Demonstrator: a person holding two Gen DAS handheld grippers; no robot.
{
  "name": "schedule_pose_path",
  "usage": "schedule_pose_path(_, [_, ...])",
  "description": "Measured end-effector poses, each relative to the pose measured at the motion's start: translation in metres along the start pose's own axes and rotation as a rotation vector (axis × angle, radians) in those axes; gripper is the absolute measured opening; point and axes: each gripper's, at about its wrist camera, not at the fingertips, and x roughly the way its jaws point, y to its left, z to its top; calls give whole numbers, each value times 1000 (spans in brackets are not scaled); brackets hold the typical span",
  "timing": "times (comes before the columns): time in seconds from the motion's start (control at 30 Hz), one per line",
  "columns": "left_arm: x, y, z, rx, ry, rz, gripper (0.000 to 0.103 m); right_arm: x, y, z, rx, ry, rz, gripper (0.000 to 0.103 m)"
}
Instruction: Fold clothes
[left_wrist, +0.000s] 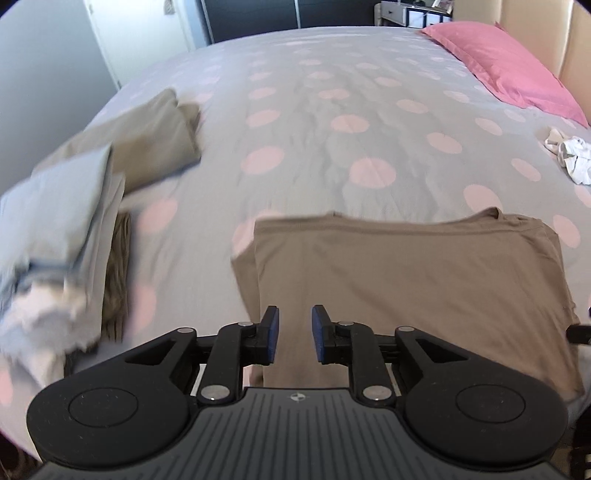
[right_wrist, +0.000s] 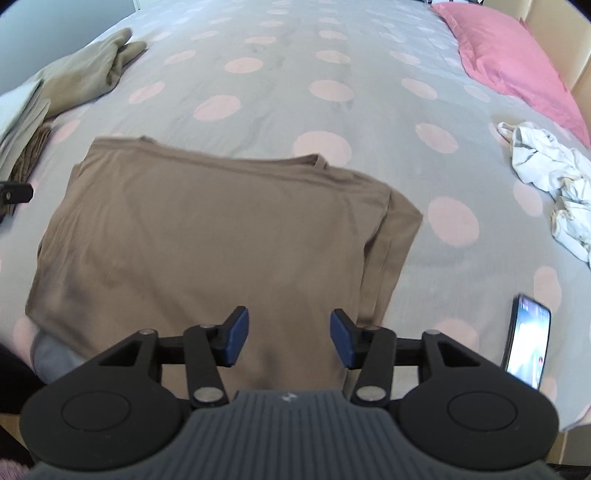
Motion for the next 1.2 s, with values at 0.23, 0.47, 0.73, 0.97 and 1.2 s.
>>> schedule_pose_path(0.23, [41, 5, 31, 14, 15, -11, 18, 34, -76, 54, 240, 109, 93, 57])
schedule_pose_path(0.47, [78, 21, 35, -52, 31, 2, 19, 62, -113, 67, 306, 79, 105, 63])
schedule_pose_path(0.73, [110, 31, 32, -102, 98, 16, 19, 108, -128, 68, 370, 117, 119, 69])
schedule_pose_path(0.97, [119, 33, 31, -109, 102, 41, 19, 116, -119, 71, 330, 114, 60, 45])
schedule_pose_path(1.2, [117, 40, 30, -131, 95, 53, 19, 103, -112, 76, 348, 91, 97, 6])
